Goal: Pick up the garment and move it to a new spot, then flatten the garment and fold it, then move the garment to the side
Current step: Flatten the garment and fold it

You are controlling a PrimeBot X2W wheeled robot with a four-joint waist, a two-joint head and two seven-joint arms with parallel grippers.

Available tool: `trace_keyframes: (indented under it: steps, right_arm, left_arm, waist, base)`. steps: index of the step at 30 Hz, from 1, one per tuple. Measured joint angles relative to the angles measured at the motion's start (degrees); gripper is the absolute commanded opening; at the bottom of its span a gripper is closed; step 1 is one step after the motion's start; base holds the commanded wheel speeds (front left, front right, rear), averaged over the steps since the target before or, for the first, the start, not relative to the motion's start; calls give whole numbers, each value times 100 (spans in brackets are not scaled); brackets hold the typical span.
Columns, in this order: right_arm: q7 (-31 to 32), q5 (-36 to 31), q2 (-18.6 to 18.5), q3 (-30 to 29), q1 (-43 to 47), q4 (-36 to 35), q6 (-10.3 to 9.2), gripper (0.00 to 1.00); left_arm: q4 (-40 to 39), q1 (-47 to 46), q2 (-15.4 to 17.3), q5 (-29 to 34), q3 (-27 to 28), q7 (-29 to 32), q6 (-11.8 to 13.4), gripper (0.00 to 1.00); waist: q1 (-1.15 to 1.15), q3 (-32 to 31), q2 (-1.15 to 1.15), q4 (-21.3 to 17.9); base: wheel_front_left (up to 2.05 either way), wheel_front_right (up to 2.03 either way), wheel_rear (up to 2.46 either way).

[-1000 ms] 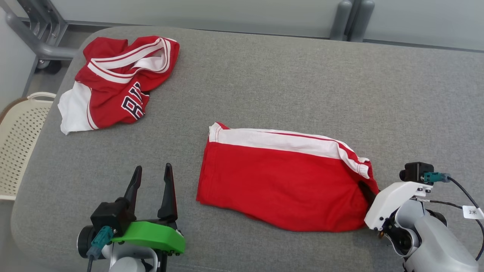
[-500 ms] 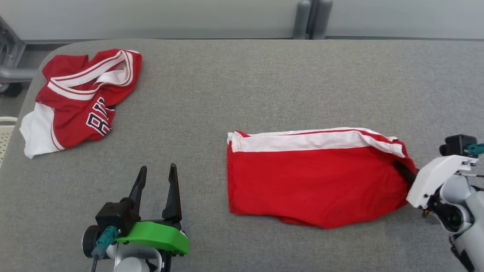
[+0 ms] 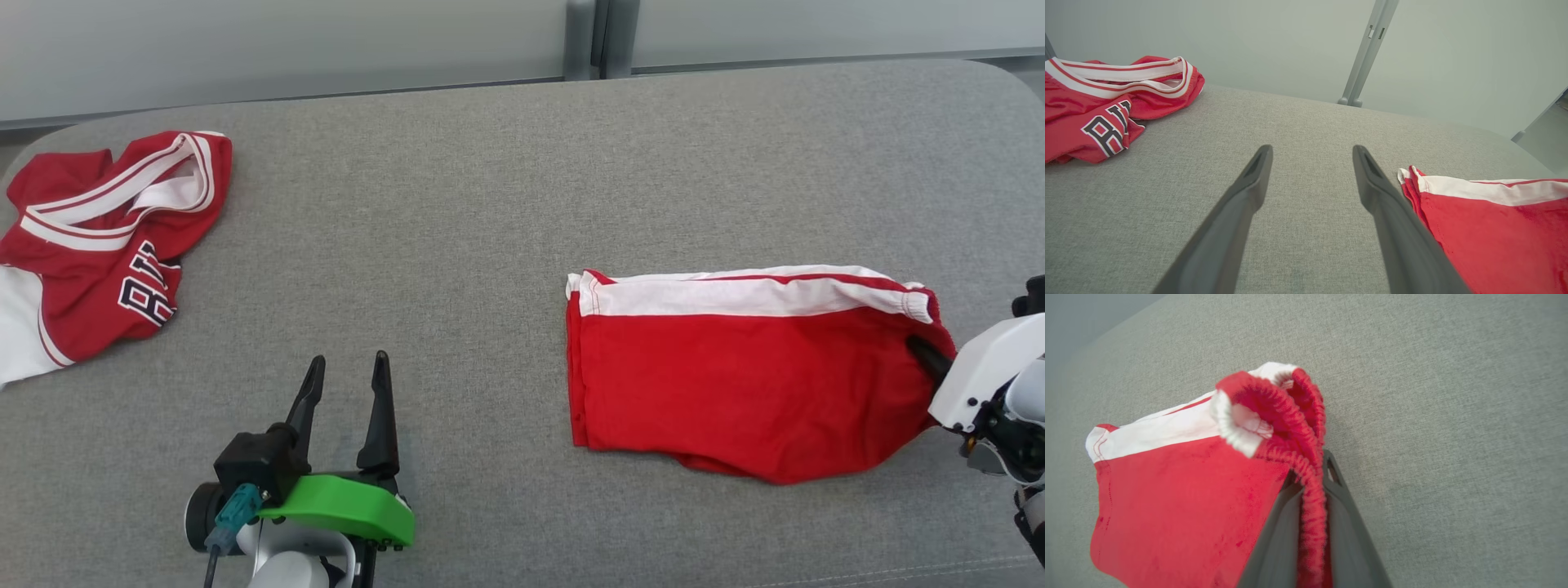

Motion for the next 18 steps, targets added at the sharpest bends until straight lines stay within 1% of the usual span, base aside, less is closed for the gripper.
trace_keyframes:
  steps: [5,10,15,18]
  right_arm:
    - [165,-5,304,40,67,-288,-3,0]
    - [343,225,615,115,202,-775,-4,0]
    - [443,293,951,194,297,-1226,-4,0]
    - [483,292,1237,250,305,-1365,-4,0]
  left_arm:
    - [68,10,-16,-1,-9,0,-42,100]
    - [98,25,-33,0,-46,0,-43,100]
    - [125,32,-38,2,-109,0,-55,100]
    - [135,36,-42,-4,-137,2,-78,100]
  waist:
    - [0,-63,0,-78]
    - [0,-147,0,-107]
    - [0,-208,0,-60]
    - [0,-237,0,4]
  base:
    - [0,0,0]
    - [0,0,0]
    - [0,0,0]
    - [0,0,0]
